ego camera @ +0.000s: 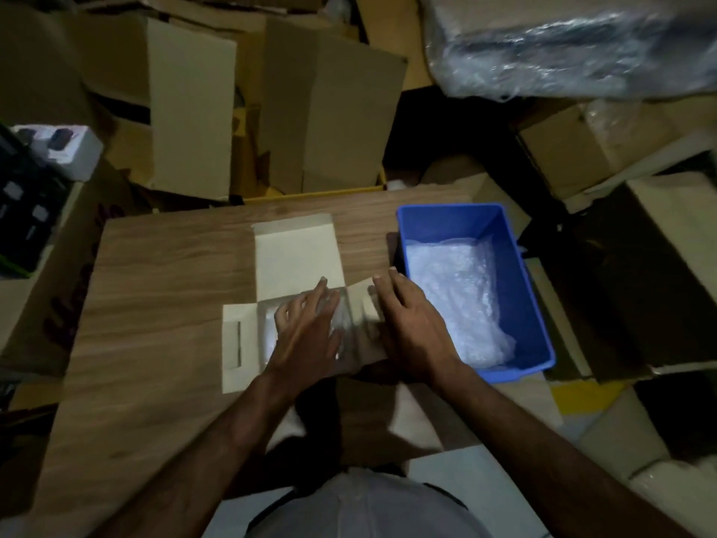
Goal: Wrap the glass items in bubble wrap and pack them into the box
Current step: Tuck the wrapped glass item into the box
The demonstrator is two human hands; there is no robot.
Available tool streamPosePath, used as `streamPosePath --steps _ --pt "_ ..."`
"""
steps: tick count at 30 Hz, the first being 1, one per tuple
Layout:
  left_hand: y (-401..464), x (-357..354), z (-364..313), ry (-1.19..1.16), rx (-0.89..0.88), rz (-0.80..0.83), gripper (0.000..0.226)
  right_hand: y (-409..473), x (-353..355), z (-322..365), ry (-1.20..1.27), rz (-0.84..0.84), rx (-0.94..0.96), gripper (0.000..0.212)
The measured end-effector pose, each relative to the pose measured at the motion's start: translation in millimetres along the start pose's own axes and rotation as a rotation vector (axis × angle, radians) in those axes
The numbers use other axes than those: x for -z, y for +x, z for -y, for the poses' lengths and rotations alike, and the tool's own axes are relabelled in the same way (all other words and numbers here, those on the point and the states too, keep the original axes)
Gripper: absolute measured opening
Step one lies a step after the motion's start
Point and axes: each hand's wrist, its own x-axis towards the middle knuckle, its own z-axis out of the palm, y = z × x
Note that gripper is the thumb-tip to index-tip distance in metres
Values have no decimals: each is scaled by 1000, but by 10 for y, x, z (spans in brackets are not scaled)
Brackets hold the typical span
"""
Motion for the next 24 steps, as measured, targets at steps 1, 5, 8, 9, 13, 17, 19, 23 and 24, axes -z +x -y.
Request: streamPosePath --steps 1,5,8,9,13,17,19,23,24 --pt "58 -11 -136 -12 0 -10 63 -54 54 -89 14 -38 -36 78" --pt "268 -119 -672 -135 -47 -68 61 -312 190 -587 -3 -109 -112 70" --pt "430 -191 -1021 -174 -128 -123 61 -464 278 -939 -63 -59 -157 73" --pt "494 -218 -1116 -166 -149 -129 62 -505 308 -1026 -83 -7 -172 77" --pt "696 -416 -1322 -124 -150 -42 66 -519 322 -1305 -167 298 -258 93" --pt "746 -538 -1350 -134 -101 40 74 -348 215 -1494 -250 446 -317 92" --pt "756 -565 -1335 -157 -111 19 75 -289 135 -1602 -330 483 -295 82" --pt "758 -588 -1327 -175 -103 10 79 -220 47 -1700 -370 452 -224 53" --pt "761 -595 -1333 -171 -98 13 79 -198 37 -1711 -344 452 -199 49"
